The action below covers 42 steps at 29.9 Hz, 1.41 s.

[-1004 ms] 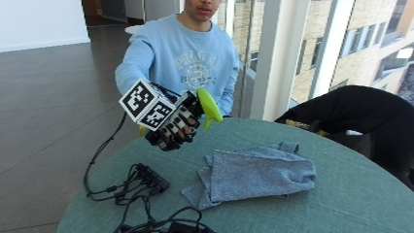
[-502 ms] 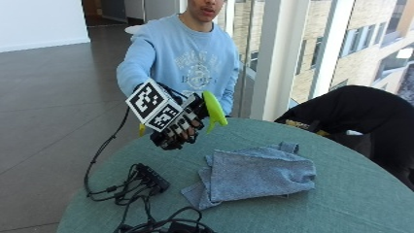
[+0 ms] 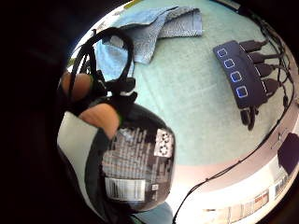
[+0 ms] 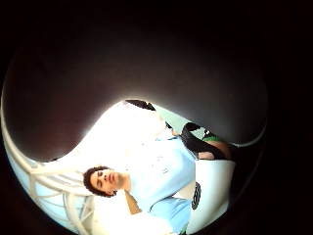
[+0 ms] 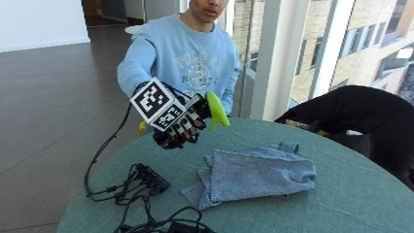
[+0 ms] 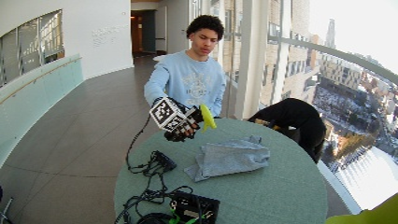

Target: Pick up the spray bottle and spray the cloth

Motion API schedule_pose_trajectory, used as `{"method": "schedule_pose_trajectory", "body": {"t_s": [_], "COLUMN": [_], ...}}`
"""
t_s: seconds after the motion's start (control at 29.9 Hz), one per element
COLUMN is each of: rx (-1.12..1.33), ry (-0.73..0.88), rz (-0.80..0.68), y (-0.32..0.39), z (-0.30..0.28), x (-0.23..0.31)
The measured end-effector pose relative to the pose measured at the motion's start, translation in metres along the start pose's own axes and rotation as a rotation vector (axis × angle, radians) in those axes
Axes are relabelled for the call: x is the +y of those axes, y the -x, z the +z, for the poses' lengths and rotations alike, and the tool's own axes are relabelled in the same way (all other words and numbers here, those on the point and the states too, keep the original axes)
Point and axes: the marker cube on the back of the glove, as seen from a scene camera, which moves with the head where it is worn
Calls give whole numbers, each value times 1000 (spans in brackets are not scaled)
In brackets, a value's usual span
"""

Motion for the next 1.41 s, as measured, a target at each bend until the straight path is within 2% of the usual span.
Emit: {"method": "schedule_pose_trajectory", "body": {"t_s": [1.04,1.2,1.41], "rx": [34,28,-56], "ry": [0,-28,-82], "rz": [-40,-93,-238], "y": [20,43,81], "z": [11,26,49], "x": [0,0,-5]}}
